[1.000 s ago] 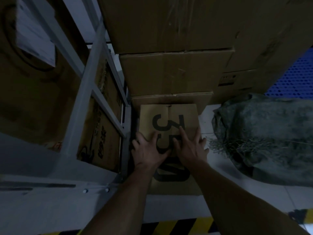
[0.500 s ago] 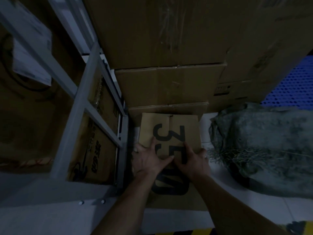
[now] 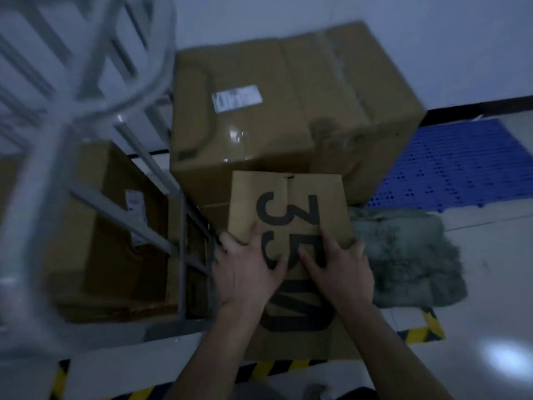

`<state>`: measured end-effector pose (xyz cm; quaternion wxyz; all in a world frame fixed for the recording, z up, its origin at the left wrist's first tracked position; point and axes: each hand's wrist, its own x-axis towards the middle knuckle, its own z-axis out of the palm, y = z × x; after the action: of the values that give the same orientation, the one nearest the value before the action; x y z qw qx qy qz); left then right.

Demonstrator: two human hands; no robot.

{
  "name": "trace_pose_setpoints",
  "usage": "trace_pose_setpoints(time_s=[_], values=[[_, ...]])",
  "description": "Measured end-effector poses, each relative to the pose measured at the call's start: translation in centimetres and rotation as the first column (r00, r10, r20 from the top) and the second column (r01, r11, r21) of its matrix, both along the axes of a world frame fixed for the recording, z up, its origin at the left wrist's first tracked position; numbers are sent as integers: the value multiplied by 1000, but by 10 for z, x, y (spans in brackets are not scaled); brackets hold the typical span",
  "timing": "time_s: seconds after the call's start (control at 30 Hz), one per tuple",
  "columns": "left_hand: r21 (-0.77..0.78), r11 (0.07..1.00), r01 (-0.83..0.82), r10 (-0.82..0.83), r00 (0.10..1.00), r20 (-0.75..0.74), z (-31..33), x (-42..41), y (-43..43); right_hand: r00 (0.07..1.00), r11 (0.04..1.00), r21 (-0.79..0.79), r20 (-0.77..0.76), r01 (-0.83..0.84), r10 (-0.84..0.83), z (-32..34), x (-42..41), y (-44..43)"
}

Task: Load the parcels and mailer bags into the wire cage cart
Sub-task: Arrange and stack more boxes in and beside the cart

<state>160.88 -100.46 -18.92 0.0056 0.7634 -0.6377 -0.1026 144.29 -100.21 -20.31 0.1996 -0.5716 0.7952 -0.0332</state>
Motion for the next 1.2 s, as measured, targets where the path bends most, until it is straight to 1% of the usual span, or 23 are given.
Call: trace_pose_setpoints(time_s=[0.13, 0.3, 0.43, 0.53, 0.67, 0.8, 1.0, 1.17, 1.2], values=[[-6, 1000, 21, -20, 999, 27, 147, -19, 11, 999, 999, -36, -2, 32, -32, 141, -15, 18], [-35, 999, 37, -35, 998, 57, 300, -30, 35, 998, 994, -96, 35, 46, -43, 280, -29, 43], [-50, 999, 17, -15, 998, 55, 393, -35, 55, 998, 989, -145, 58, 32, -24, 372, -34, 59], [-95, 995, 3, 0, 999, 39, 441, -34, 66, 999, 981, -191, 45, 14, -6, 422, -36, 67], [-176, 984, -14, 21, 999, 35, 481, -29, 79, 999, 980, -200, 29, -14, 20, 467, -33, 73], [-190, 979, -71, 73, 997, 2, 498, -15, 85, 998, 980, -192, 22, -59, 64, 493, -19, 74], [-194, 973, -123, 122, 992, -18, 502, 21, 89, 991, 977, -168, -15, -133, 133, 510, 21, 71], [-205, 968, -147, 143, 989, -31, 495, 83, 78, 989, 977, -151, -45, -149, 143, 506, 85, 53], [-197, 969, -151, 142, 988, -57, 493, 99, 74, 988, 977, -155, -62, -147, 139, 504, 101, 50]])
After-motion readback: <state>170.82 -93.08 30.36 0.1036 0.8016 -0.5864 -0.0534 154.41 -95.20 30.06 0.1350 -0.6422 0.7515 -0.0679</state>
